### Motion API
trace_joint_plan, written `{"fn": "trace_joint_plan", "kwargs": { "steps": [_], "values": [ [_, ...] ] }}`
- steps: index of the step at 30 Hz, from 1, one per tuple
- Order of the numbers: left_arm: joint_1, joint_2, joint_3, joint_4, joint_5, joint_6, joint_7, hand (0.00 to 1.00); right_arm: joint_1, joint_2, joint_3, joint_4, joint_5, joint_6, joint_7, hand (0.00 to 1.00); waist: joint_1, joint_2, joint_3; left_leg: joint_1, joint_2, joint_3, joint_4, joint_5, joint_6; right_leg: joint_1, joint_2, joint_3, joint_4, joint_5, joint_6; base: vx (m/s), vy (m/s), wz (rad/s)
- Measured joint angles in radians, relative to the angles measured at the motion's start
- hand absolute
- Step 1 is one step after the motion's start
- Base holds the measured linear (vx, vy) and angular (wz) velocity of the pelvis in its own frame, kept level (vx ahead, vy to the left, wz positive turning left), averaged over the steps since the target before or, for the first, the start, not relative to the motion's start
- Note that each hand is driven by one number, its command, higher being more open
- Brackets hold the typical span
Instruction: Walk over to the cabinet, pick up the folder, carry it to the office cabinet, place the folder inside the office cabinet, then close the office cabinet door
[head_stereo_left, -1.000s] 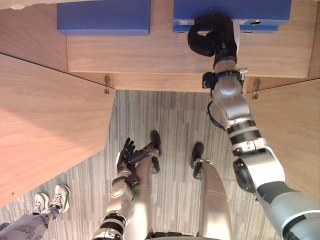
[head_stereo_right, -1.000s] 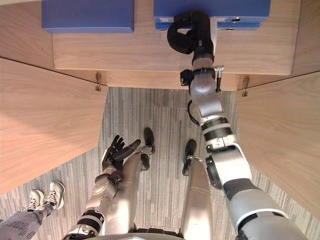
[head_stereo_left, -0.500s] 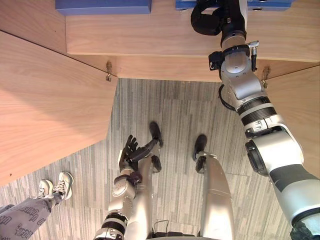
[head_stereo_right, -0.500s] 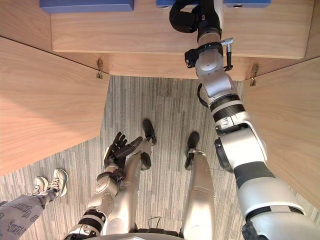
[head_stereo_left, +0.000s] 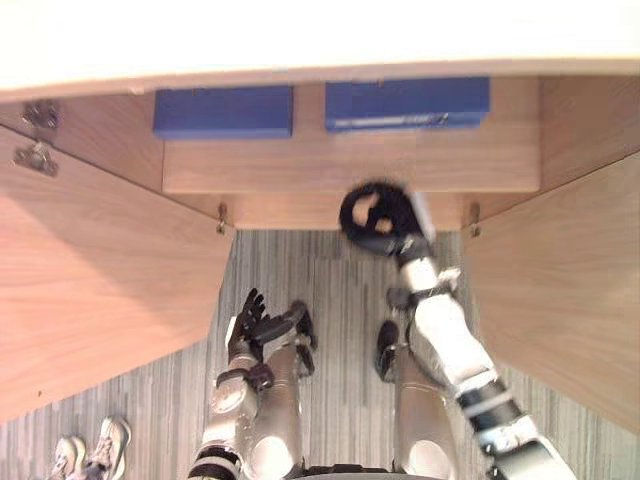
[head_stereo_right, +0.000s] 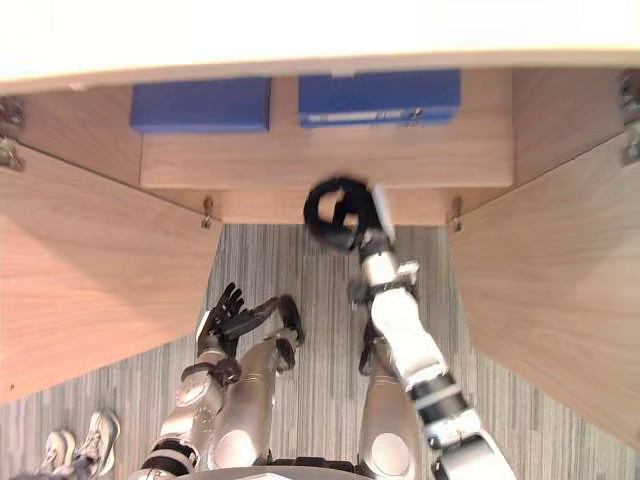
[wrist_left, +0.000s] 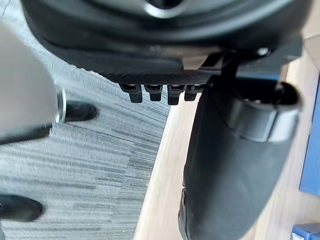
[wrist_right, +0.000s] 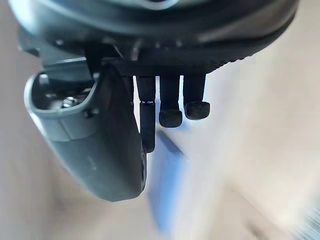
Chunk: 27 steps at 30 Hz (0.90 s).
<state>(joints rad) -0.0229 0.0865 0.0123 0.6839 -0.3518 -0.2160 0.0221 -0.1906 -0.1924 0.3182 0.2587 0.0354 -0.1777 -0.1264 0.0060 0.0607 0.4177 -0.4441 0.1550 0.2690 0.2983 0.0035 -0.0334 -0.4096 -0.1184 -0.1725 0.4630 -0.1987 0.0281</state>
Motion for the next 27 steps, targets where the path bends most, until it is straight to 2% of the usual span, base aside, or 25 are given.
{"fn": "trace_joint_plan", "kwargs": {
  "steps": [4,6,8,12,13,16,19,22,23,27],
  "values": [
    [0.046,0.032,0.003,0.089,0.024,0.02,-0.004,1.0,0.127,0.058,-0.078,0.211,-0.082,0.006,0.042,1.0,-0.006,-0.043,-0.069,0.125,-0.017,0.026,-0.102,0.022,0.02,0.141,0.015,0.013,-0.158,0.055,0.023,0.21,0.042,-0.17],
    [0.073,0.032,0.006,0.098,0.043,0.022,-0.006,1.0,0.172,0.068,-0.123,0.268,-0.119,0.012,0.043,1.0,-0.01,-0.053,-0.105,0.177,-0.03,0.04,-0.148,0.027,0.026,0.195,0.019,0.021,-0.221,0.075,0.033,0.16,0.051,-0.18],
    [0.132,0.033,0.033,0.1,0.08,0.025,-0.005,1.0,0.239,0.085,-0.2,0.366,-0.156,0.025,0.04,1.0,-0.024,-0.064,-0.185,0.277,-0.049,0.076,-0.245,0.042,0.028,0.281,0.019,0.051,-0.321,0.113,0.047,0.19,0.075,-0.36],
    [0.158,0.04,0.068,0.109,0.104,0.025,-0.002,1.0,0.279,0.097,-0.289,0.445,-0.158,0.028,0.036,1.0,-0.036,-0.063,-0.245,0.371,-0.071,0.116,-0.337,0.064,0.025,0.338,0.02,0.087,-0.373,0.131,0.052,0.09,0.059,-0.33],
    [0.164,0.041,0.08,0.11,0.117,0.025,0.001,1.0,0.288,0.106,-0.333,0.476,-0.153,0.035,0.032,1.0,-0.048,-0.062,-0.266,0.394,-0.072,0.132,-0.36,0.071,0.021,0.341,0.024,0.1,-0.378,0.136,0.052,0.02,0.025,-0.3],
    [0.166,0.032,0.08,0.115,0.12,0.033,0.011,1.0,0.316,0.126,-0.432,0.512,-0.114,0.042,0.027,1.0,-0.055,-0.063,-0.278,0.447,-0.077,0.157,-0.386,0.076,0.018,0.366,0.028,0.134,-0.386,0.139,0.052,0.0,0.027,-0.34],
    [0.165,0.006,0.08,0.161,0.12,0.042,0.02,1.0,0.354,0.132,-0.529,0.541,-0.023,0.054,0.008,1.0,-0.066,-0.062,-0.305,0.472,-0.079,0.144,-0.386,0.072,0.013,0.377,0.029,0.173,-0.41,0.16,0.052,-0.03,0.011,-0.42],
    [0.161,-0.001,0.08,0.209,0.125,0.067,0.022,1.0,0.37,0.133,-0.602,0.54,0.054,0.055,-0.002,1.0,-0.091,-0.062,-0.305,0.496,-0.078,0.14,-0.387,0.062,0.006,0.377,0.034,0.224,-0.431,0.187,0.053,-0.09,0.014,-0.56],
    [0.161,-0.002,0.08,0.228,0.138,0.077,0.022,1.0,0.384,0.135,-0.648,0.528,0.092,0.055,-0.008,1.0,-0.106,-0.062,-0.305,0.507,-0.078,0.16,-0.387,0.055,0.0,0.375,0.036,0.25,-0.44,0.197,0.055,-0.12,0.032,-0.54],
    [0.167,-0.003,0.092,0.233,0.137,0.082,0.023,1.0,0.427,0.137,-0.762,0.451,0.156,0.056,-0.025,1.0,-0.126,-0.057,-0.309,0.525,-0.08,0.241,-0.392,0.027,-0.027,0.349,0.045,0.341,-0.451,0.212,0.048,-0.12,0.025,-0.75]
  ]
}}
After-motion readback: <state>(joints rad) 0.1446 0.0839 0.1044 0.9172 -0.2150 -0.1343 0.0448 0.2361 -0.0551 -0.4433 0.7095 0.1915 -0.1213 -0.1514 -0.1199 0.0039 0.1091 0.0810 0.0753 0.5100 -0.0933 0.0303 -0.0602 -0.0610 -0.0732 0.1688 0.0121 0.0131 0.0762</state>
